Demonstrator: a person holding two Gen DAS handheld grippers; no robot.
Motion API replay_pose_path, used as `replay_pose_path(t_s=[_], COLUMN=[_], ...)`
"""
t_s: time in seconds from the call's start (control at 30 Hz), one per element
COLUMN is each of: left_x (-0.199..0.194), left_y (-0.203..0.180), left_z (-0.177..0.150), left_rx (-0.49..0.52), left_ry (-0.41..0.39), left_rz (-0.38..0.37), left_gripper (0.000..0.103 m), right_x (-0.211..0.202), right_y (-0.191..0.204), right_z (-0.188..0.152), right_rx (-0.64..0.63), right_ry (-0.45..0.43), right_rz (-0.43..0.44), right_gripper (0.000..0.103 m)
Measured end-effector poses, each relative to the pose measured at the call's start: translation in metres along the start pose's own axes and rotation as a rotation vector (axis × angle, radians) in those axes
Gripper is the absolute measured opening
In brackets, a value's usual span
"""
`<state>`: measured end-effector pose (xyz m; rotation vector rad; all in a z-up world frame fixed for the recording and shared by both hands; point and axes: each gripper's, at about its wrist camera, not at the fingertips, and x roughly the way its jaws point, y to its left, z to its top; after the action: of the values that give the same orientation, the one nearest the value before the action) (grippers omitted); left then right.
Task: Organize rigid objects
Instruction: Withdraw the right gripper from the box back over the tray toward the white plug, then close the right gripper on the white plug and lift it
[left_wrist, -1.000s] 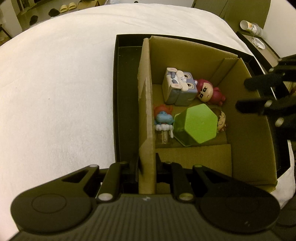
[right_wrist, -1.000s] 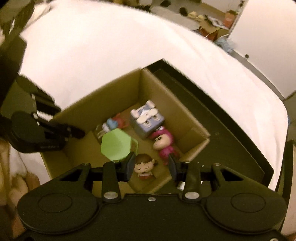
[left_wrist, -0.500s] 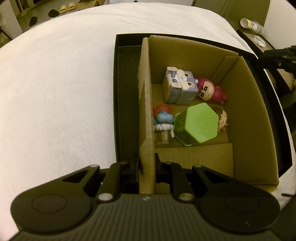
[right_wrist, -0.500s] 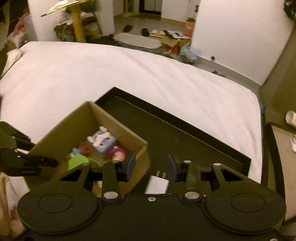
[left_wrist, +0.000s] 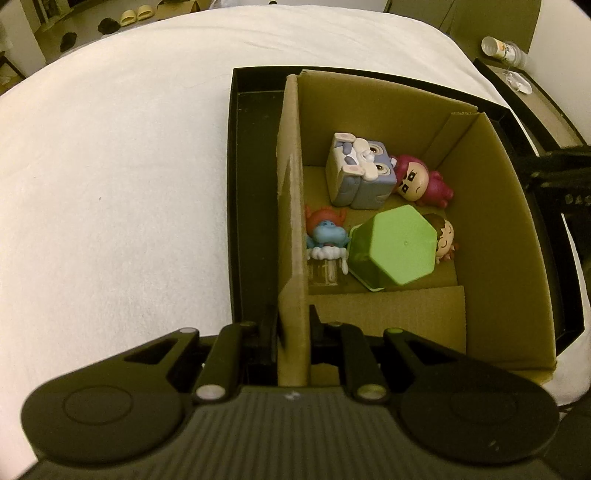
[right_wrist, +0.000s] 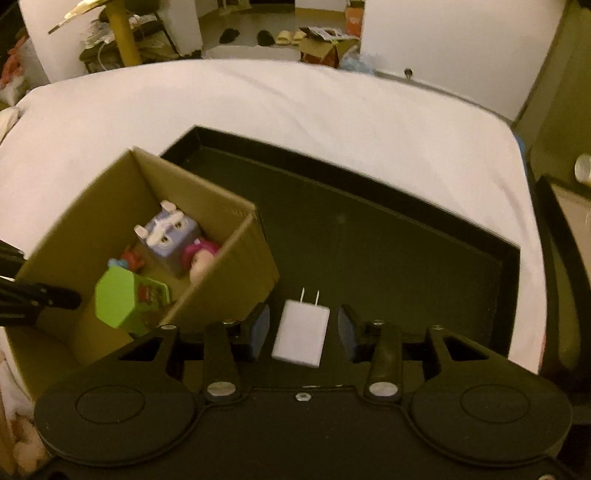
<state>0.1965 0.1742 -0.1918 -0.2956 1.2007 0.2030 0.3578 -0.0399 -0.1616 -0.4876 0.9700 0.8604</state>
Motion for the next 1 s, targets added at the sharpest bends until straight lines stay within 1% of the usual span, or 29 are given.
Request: replay_pose_path(t_s=[0.17,0.27,0.43,0.6,0.73,0.87,1.0], left_x=[-0.001,-0.001,-0.002,-0.003,-0.004,-0.005,-0.004], left_y=[0.002,0.003,0.006,0.008,0.009,0.005,0.004], left_z=[-0.001,-0.002,-0.003,-0.002,-0.002,-0.002,-0.003], left_rx=[-0.008,-0.007,-0.011,-0.012,-0.014,-0.006,-0.006], left_ry=[-0.004,-0.007,-0.008,-0.009,-0.008,-0.009,-0.01], left_rz=[-0.005,-0.007,-0.013,-0.015,-0.017,-0.008,-0.008], left_gripper=[0.013,0.013,0.013,0.013,0.013,0.013,0.013], right_x=[0.016,0.024,0.038,0.048,0.042,0.035,0.017], right_y=[-0.004,-0.006,-0.004,-0.002,-0.003,0.0,0.003], right_z=[-0.008,-0.011,-0.016,-0.021,-0.025,-0.019,-0.011], right_rx=[0.013,0.036,0.033,0.025,0.019,-0.006,-0.015], right_ry=[0.029,0.044,0.062,0.076,0.066,0.047,0.01], right_rz=[-0.006,0.013,0.007,-0.007,-0.009,-0.02,-0.031], right_gripper=[0.042,0.042,0.042,0.038,0.037,0.036,0.036])
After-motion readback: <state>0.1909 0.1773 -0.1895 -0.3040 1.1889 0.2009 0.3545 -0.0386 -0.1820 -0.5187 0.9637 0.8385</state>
